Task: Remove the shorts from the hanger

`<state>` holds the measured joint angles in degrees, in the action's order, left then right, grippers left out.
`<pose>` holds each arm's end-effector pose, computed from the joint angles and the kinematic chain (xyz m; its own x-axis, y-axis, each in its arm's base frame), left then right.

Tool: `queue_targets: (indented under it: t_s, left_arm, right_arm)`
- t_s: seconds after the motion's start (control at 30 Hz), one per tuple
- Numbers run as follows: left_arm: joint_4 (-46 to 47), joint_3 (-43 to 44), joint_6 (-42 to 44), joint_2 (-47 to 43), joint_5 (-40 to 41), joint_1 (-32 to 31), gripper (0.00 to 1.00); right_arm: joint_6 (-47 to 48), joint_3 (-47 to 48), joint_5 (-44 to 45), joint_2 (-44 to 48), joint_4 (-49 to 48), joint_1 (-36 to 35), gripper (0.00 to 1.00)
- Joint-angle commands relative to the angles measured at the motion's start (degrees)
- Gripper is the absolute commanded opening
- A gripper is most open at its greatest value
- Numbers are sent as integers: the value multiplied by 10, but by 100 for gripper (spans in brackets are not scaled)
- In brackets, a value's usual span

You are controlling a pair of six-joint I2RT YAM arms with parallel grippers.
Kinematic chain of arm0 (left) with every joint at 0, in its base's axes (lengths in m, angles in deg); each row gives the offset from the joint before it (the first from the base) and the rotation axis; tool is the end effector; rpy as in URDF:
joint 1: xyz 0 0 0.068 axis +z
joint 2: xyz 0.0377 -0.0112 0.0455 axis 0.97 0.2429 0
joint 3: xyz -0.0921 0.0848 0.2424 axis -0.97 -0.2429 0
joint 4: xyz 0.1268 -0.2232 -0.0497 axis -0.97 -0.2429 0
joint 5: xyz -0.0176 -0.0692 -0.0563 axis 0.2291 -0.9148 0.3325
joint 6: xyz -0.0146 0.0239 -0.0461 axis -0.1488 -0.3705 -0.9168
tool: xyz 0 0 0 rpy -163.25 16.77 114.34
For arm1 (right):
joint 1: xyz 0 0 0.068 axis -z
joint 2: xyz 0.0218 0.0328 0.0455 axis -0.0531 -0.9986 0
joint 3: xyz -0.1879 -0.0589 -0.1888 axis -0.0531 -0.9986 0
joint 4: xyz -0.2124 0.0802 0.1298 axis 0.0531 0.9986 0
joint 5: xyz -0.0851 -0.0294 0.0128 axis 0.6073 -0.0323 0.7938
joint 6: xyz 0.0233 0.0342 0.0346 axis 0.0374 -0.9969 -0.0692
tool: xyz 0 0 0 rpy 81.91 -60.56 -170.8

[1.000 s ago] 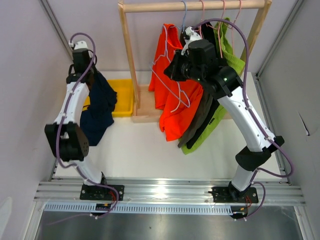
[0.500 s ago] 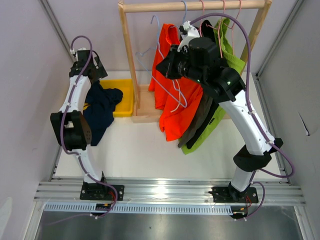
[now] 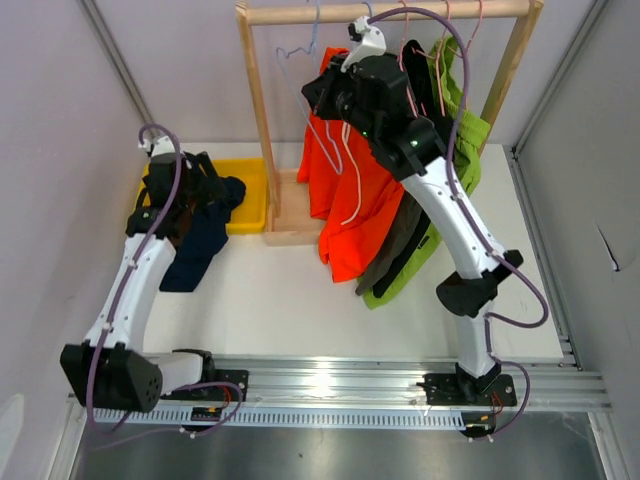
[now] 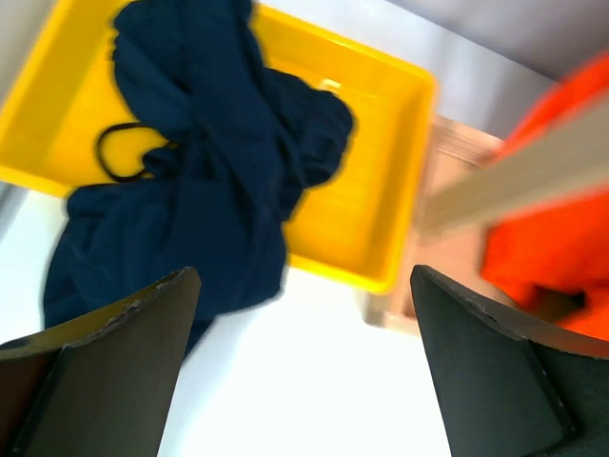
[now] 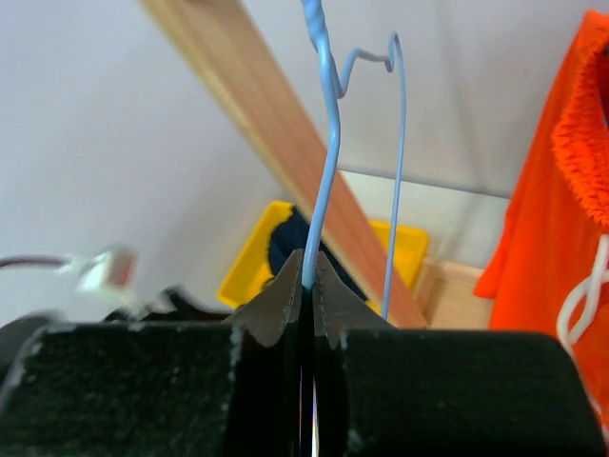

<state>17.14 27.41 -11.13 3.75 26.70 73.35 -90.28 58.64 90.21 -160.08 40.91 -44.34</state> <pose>0.2723 -0.0042 0.3620 -0.4068 -0.3349 -0.8499 -0.3227 0.9231 -0.2093 0.3097 0.2666 0.5406 -0.2266 0.3345 -0.9147 -0.5200 0.7526 0.4040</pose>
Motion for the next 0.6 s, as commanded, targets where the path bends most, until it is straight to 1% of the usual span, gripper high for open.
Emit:
queue_targets:
  t_s: [0.0, 0.07, 0.17, 0.27, 0.3, 0.33, 0.37, 0.4, 0.47, 0.53, 0.57]
  left_arm:
    - [26, -28, -6, -60, 13, -51, 99]
    - [18, -29, -6, -90, 28, -67, 99]
    - [0, -22, -5, -115, 42, -93, 99]
    - [-8, 0, -4, -138, 50, -117, 99]
    - [-9, 1, -3, -142, 51, -130, 99]
    - [-10, 8, -3, -142, 55, -136, 99]
    - [-16, 9, -3, -143, 59, -142, 99]
    - [-17, 8, -3, -142, 62, -149, 99]
    - [-22, 2, -7, -144, 63, -156, 99]
    - [-23, -13, -7, -151, 65, -169, 99]
    - [-24, -18, -8, -163, 66, -172, 99]
  right_arm:
    - [23, 22, 48, -33, -89, 4, 0]
    - [27, 28, 57, -48, -102, 6, 0]
    - [21, 25, 63, -49, -92, 7, 0]
    - [24, -17, 67, -21, -93, -2, 0]
    - [27, -51, 71, 3, -96, -5, 0]
    - [29, -66, 72, 14, -97, -11, 7]
    - [31, -79, 79, 27, -97, -13, 48]
    - [33, -99, 85, 37, -96, -15, 66]
    - [39, -107, 104, 68, -75, -18, 87]
    - [52, -115, 118, 100, -59, -19, 92]
    - [56, -119, 131, 111, -46, -19, 93]
